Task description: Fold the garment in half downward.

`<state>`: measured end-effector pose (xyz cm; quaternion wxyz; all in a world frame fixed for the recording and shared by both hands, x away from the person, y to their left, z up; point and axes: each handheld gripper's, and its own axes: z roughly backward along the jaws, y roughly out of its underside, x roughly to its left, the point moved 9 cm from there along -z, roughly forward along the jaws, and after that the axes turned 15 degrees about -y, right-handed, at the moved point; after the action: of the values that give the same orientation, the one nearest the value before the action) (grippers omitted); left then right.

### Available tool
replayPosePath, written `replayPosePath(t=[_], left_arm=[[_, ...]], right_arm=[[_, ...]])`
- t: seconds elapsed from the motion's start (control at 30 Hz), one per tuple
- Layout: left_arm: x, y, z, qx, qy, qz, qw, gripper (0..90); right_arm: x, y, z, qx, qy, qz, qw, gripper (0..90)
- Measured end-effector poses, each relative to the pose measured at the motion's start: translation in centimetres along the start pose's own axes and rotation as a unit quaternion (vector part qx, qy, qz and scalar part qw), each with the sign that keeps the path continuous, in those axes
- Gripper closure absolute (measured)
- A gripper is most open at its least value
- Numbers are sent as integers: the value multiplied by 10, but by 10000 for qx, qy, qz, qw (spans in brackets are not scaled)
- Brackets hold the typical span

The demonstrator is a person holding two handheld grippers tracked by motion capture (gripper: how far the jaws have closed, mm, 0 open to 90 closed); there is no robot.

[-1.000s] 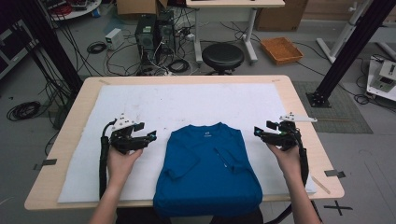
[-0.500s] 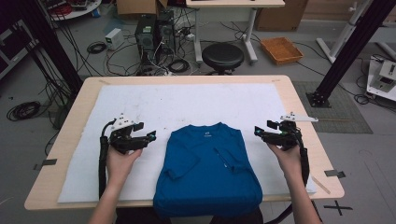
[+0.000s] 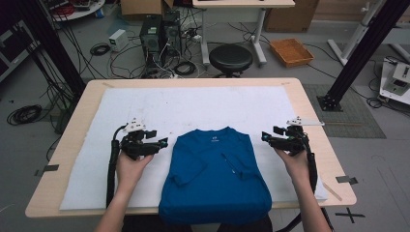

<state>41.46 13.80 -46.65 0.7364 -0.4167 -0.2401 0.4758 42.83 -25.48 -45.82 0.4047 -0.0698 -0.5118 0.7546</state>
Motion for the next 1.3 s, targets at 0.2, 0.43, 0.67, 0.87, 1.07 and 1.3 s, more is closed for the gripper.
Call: replayPosePath(t=[0.2,0.43,0.67,0.87,1.07,1.3], left_arm=[[-16,5,-16,322,173,-45,9993,424],[-28,9,-27,534,328,0,9980,462],[-37,16,-34,792,362,-192,9960,482],[-38,20,-41,886,234,-196,9956,591],[-35,20,-41,864,170,-267,9958,767],[-32,18,-38,834,113,-256,9961,795]], right_arm=[[6,0,-13,91,-133,7,9999,454],[13,6,-34,370,-240,5,9990,498],[19,13,-51,690,-292,-13,9972,521],[20,21,-62,940,-265,53,9952,646],[20,21,-63,1004,-174,227,9945,834],[15,21,-55,869,-107,116,9961,785]])
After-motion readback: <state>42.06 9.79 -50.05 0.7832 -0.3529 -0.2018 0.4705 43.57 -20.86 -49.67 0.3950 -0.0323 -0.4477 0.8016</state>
